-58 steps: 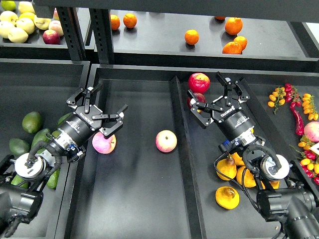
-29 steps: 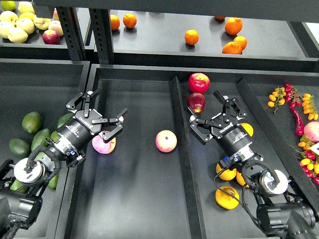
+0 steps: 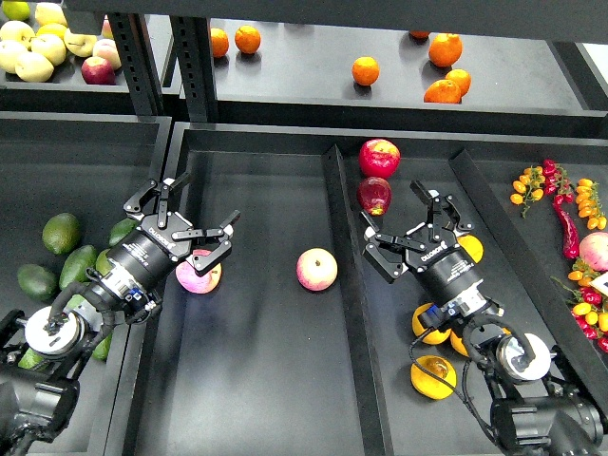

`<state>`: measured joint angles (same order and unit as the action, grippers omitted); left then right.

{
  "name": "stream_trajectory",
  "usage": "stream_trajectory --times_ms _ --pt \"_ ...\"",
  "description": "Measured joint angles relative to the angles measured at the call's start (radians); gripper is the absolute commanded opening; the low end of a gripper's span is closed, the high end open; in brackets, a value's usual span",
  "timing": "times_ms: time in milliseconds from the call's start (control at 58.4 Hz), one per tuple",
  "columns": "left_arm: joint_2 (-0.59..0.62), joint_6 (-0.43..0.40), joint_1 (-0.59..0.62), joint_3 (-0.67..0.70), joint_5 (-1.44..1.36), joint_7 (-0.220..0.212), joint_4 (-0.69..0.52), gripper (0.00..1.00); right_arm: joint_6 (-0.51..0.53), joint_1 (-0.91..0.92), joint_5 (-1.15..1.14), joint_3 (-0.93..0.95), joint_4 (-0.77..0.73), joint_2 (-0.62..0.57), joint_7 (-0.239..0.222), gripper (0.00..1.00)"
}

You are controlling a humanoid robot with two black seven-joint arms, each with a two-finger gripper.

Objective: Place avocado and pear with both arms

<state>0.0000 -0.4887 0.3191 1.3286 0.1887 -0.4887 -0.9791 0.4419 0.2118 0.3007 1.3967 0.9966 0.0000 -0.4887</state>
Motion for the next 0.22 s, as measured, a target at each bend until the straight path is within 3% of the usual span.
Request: stream_trajectory --times_ms 222 --pt "0.0 0.0 0.0 0.0 0.0 0.0 0.0 0.99 0.0 -0.001 -0.006 -0.001 0.008 0.0 0.0 0.99"
